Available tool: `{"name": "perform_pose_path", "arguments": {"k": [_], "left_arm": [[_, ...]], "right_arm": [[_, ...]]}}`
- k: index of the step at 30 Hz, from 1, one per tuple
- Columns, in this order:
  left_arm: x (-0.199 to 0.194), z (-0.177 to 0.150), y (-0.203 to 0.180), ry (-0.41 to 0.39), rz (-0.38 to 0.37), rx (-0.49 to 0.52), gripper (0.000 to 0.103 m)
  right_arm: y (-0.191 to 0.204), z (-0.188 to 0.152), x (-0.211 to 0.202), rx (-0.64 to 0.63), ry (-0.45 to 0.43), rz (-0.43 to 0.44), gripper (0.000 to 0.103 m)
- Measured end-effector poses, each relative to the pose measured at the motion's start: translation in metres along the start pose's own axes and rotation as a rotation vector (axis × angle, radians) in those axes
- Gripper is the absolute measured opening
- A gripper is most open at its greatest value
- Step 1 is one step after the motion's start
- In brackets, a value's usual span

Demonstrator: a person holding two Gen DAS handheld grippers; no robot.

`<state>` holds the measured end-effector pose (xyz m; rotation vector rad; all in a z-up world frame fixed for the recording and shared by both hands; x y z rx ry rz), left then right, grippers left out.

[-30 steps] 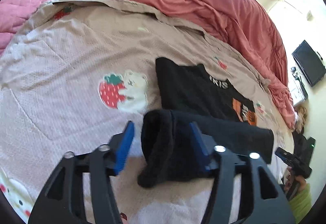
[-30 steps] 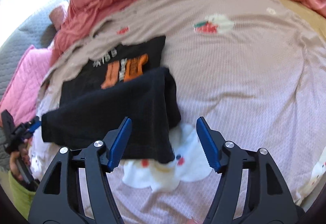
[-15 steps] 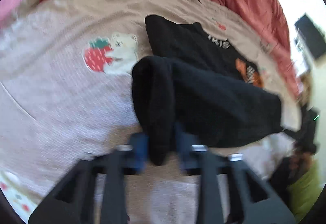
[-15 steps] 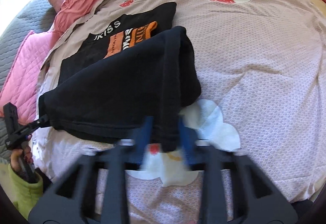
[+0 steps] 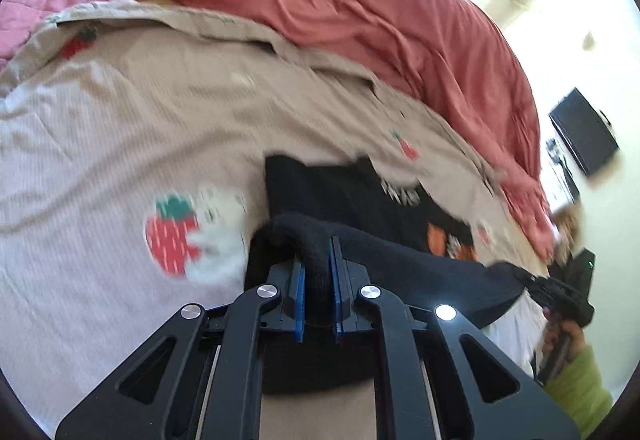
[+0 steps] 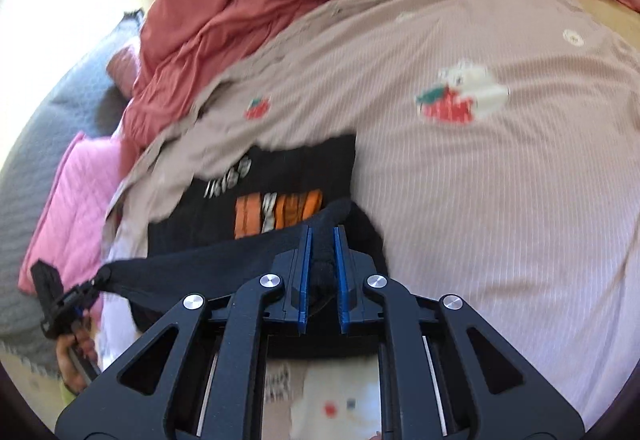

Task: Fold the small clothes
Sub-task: 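Lift the hem with both tools and fold it toward the collar, then open both tools and release the folded hem on the shirt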

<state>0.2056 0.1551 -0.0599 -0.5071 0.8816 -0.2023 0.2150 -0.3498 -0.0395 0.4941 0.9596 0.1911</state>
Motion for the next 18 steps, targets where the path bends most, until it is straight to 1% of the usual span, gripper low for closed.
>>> {"name": "perform_pose_path", "arguments": {"k": [2, 3, 4, 5, 6, 7, 8, 9, 10, 11, 12, 14, 16, 17, 18], "left_arm": [[0.011, 0.004, 0.0, -0.013, 0.029, 0.016, 0.011], [0.018, 0.005, -0.001, -0.02, 0.05, 0.04, 0.012], [0.027, 0.004, -0.002, -0.016, 0.074, 0.075, 0.012], [0.035, 0.001, 0.0, 0.003, 0.098, 0.102, 0.017], [0.042, -0.003, 0.001, 0.025, 0.116, 0.112, 0.027], [0.049, -0.007, 0.002, 0.055, 0.118, 0.118, 0.033], [0.052, -0.009, 0.002, 0.064, 0.126, 0.124, 0.042], [0.053, -0.009, 0.001, 0.064, 0.134, 0.131, 0.042], [0.05, -0.008, -0.002, 0.059, 0.142, 0.145, 0.042], [0.046, -0.006, -0.004, 0.048, 0.145, 0.154, 0.048], [0.041, -0.004, -0.006, 0.034, 0.15, 0.163, 0.059], [0.027, -0.001, -0.013, 0.006, 0.161, 0.178, 0.061], [0.014, 0.001, -0.021, -0.027, 0.17, 0.21, 0.062], [0.009, 0.001, -0.024, -0.039, 0.179, 0.223, 0.064], [0.005, 0.001, -0.027, -0.048, 0.189, 0.234, 0.065]], "right_arm": [[0.001, 0.012, 0.011, -0.004, -0.006, -0.017, 0.006], [0.002, 0.017, 0.018, -0.011, -0.004, -0.033, 0.008], [0.003, 0.02, 0.024, -0.023, 0.002, -0.058, 0.012], [0.005, 0.023, 0.032, -0.037, 0.01, -0.103, 0.014], [0.006, 0.024, 0.037, -0.044, 0.016, -0.134, 0.02], [0.005, 0.024, 0.04, -0.046, 0.018, -0.149, 0.029], [0.005, 0.024, 0.042, -0.044, 0.013, -0.171, 0.035], [0.005, 0.023, 0.04, -0.038, -0.004, -0.191, 0.047], [0.004, 0.022, 0.036, -0.033, -0.02, -0.195, 0.053], [0.004, 0.02, 0.029, -0.026, -0.054, -0.205, 0.057], [0.004, 0.019, 0.025, -0.031, -0.069, -0.213, 0.066], [0.013, 0.012, 0.013, -0.093, -0.099, -0.233, 0.067], [0.029, 0.001, 0.001, -0.184, -0.131, -0.274, 0.071], [0.037, -0.005, -0.003, -0.22, -0.144, -0.284, 0.071], [0.049, -0.014, -0.007, -0.272, -0.152, -0.274, 0.072]]}}
Point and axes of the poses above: each gripper's, at about its wrist camera, not at the fingertips, and x roughly the way its jaws point, y to its left, z to its top, the point moved 1 cm from there along x, roughly the way its jaws point, and after that the axes turned 1 degree about z, right-handed, at the moved point
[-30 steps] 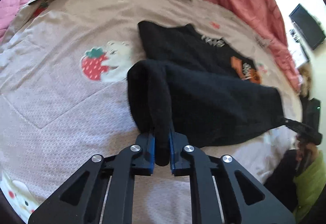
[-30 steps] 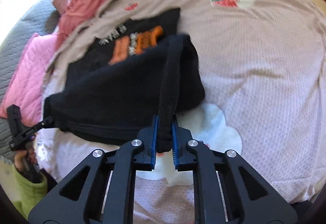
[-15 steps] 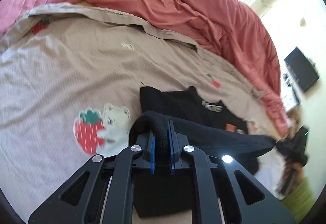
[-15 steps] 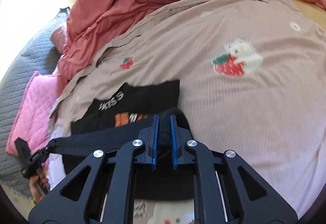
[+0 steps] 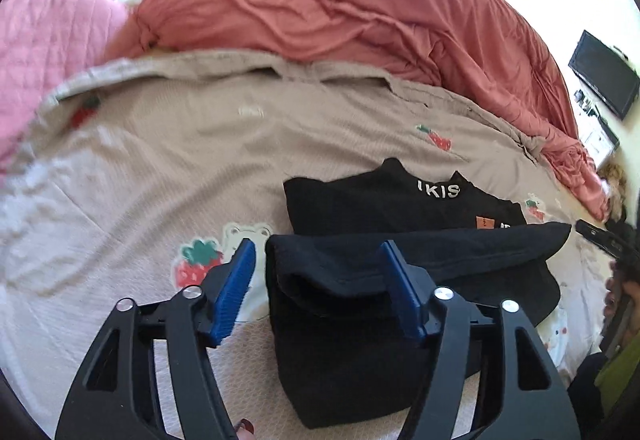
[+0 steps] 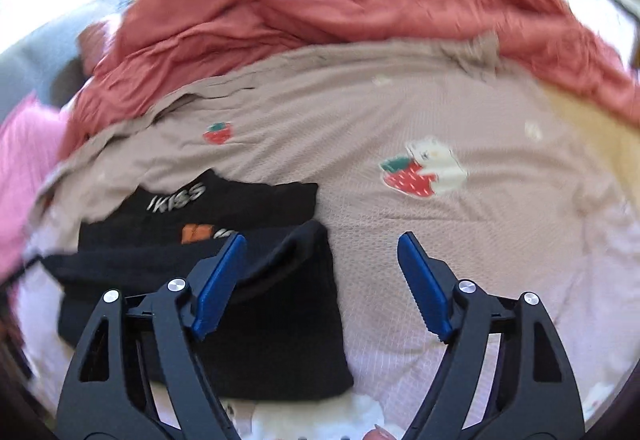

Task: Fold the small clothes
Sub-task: 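Open both tools and release the folded hem on the shirt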

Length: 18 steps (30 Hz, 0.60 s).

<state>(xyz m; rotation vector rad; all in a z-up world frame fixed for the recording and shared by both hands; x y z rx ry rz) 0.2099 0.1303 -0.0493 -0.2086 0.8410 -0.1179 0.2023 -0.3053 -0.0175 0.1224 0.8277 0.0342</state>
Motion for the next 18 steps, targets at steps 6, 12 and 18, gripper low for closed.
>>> {"name": "perform_pose_path", "arguments": {"k": [6, 12, 18], "left_arm": [[-0.008, -0.021, -0.015, 0.049, -0.034, 0.042, 0.065], [0.0, -0.029, -0.019, 0.089, -0.034, 0.049, 0.069], [-0.005, -0.025, -0.013, 0.069, -0.02, 0.043, 0.07]], "right_arm": [[0.096, -0.045, 0.008, -0.333, 0.136, 0.174, 0.071], [0.156, -0.073, 0.046, -0.38, 0.284, 0.261, 0.066], [0.18, -0.073, 0.071, -0.391, 0.306, 0.244, 0.066]]}}
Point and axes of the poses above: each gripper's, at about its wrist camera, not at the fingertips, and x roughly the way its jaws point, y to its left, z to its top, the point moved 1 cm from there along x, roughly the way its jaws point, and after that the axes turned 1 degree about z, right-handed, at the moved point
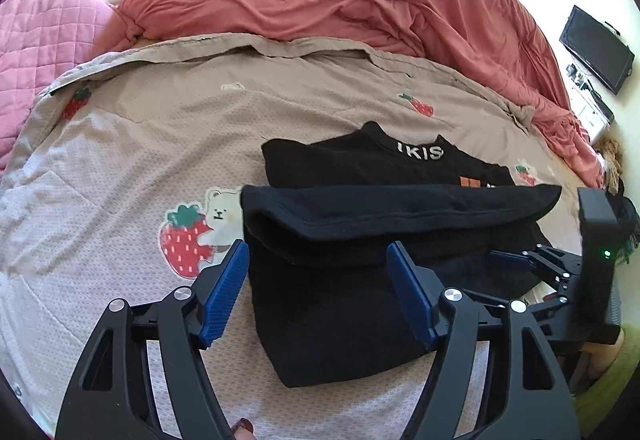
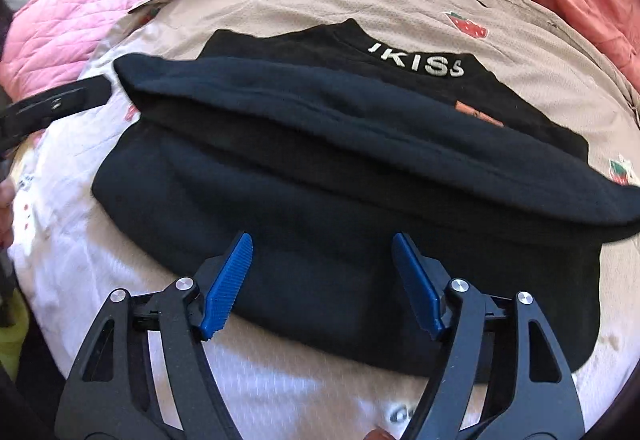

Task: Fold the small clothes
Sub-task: 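Open both tools and release the folded hem on the shirt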

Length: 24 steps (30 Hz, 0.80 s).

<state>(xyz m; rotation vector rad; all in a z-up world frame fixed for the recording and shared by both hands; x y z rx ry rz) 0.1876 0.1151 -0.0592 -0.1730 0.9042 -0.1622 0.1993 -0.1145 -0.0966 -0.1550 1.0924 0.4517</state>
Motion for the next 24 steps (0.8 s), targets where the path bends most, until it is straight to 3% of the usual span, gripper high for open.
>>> {"name": "perform_pose_path", "arguments": {"k": [9, 15, 19, 24], "left_arm": [[0.0, 0.004, 0.011, -0.016, 0.023, -0.026, 0.07], [0.006, 0.009, 0.017, -0.036, 0.029, -0.031, 0.07], [0.021, 0.009, 0.024, -0.016, 0.035, -0.042, 0.07], [0.046, 0.01, 0.04, 0.003, 0.01, -0.115, 0.07]], "right_arm": [[-0.007, 0.058, 0.006, -0.015, -0.059, -0.067, 0.065], [-0.051, 0.104, -0.011, 0.096, -0.144, -0.165, 0.065], [-0.074, 0.096, -0.033, 0.149, -0.202, -0.146, 0.072], [-0.117, 0.053, -0.045, 0.214, -0.196, -0.197, 0.072]]}}
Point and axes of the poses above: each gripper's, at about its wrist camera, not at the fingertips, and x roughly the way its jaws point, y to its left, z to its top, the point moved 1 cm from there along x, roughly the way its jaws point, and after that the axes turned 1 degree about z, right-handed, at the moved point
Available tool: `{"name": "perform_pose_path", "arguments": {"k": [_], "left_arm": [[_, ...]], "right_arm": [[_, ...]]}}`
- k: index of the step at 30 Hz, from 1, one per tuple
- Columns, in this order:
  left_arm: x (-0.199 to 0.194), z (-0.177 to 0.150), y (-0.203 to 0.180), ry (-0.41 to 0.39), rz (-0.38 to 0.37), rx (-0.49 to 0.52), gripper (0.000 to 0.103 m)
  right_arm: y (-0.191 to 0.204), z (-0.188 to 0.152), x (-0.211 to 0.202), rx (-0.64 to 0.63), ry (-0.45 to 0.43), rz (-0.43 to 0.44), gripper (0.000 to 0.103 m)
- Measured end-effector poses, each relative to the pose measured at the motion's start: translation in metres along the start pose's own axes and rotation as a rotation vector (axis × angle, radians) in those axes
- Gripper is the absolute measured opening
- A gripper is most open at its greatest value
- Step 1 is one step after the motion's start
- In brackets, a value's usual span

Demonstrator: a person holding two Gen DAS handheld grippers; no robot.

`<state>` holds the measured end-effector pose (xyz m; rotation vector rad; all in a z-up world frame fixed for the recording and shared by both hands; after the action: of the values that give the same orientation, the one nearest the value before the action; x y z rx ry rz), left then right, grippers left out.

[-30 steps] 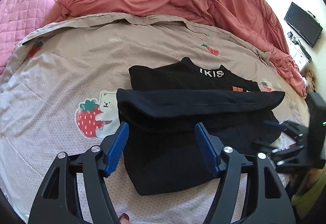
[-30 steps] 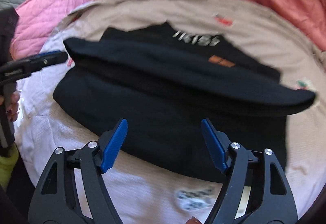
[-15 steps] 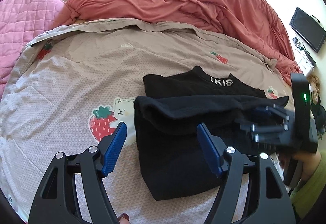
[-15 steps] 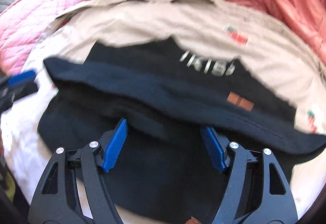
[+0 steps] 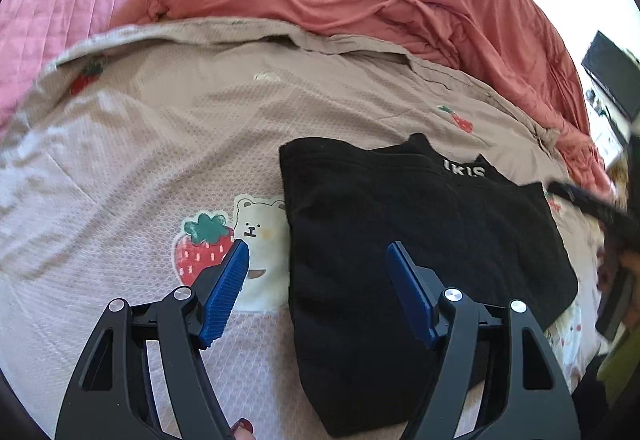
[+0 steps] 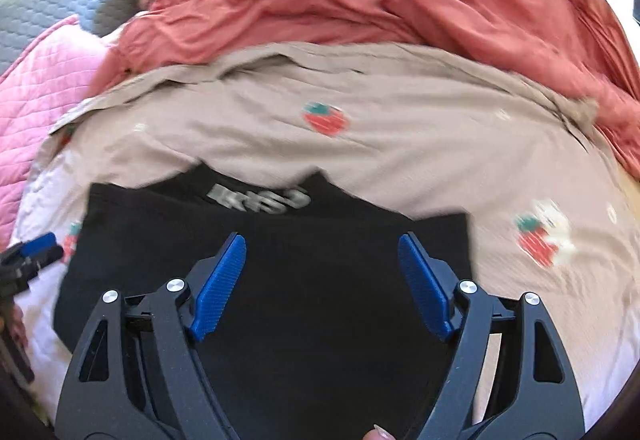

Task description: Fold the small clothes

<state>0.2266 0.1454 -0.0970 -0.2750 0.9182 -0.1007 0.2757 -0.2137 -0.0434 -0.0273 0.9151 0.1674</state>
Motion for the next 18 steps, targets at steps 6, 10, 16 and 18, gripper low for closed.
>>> {"name": "perform_pose_path", "arguments": {"k": [6, 10, 16, 18], "left_arm": [[0.024, -0.005, 0.017, 0.03, -0.073, -0.119, 0.07], [0.027, 0.004, 0.012, -0.008, -0.042, -0.082, 0.07], [0.037, 0.008, -0.004, 0.012, -0.066, -0.031, 0.031], [0.036, 0.007, -0.01, -0.001, -0.053, 0.006, 0.014]], "right_arm": [[-0.064, -0.017, 0.01, 0.159, 0.049, -0.039, 0.072], [-0.087, -0.016, 0.025, 0.238, 0.069, -0.059, 0.072], [-0.095, -0.013, 0.051, 0.258, 0.142, -0.061, 0.066], [-0.095, -0.015, 0.057, 0.254, 0.161, -0.05, 0.043]]}}
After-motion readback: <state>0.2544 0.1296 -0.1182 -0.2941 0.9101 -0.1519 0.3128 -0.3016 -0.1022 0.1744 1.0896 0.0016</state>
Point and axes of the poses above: each gripper's, at about its wrist camera, not at the fingertips, and x roughly the way its jaws point, y to its left, z to its top, the point moved 1 cm from there along x, roughly the way its jaws point, and after that the axes turned 1 degree about z, right-handed, at the moved point
